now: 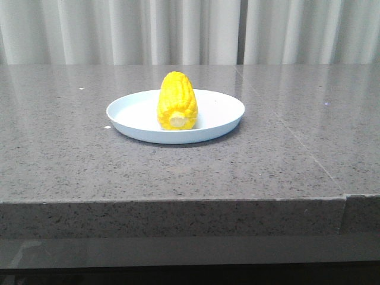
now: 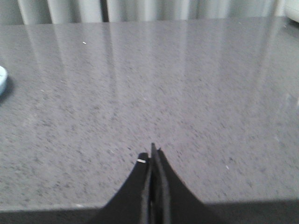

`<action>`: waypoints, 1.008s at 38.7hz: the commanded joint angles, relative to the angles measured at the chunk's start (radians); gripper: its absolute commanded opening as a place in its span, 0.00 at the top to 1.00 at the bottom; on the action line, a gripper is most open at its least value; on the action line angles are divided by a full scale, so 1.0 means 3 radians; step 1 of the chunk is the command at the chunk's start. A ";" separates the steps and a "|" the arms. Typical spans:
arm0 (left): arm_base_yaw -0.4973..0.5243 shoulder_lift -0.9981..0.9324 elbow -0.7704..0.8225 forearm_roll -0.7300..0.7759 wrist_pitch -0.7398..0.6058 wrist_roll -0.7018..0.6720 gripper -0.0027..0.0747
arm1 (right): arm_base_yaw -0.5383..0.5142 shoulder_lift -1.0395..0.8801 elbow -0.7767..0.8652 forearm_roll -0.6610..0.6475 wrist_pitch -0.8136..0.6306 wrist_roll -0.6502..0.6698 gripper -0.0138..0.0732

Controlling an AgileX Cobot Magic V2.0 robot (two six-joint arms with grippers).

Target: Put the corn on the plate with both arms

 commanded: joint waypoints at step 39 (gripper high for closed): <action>0.0002 -0.0064 0.0010 -0.0027 -0.0274 -0.0017 0.99 | -0.0047 -0.0050 0.0146 -0.0040 -0.0356 -0.0034 0.86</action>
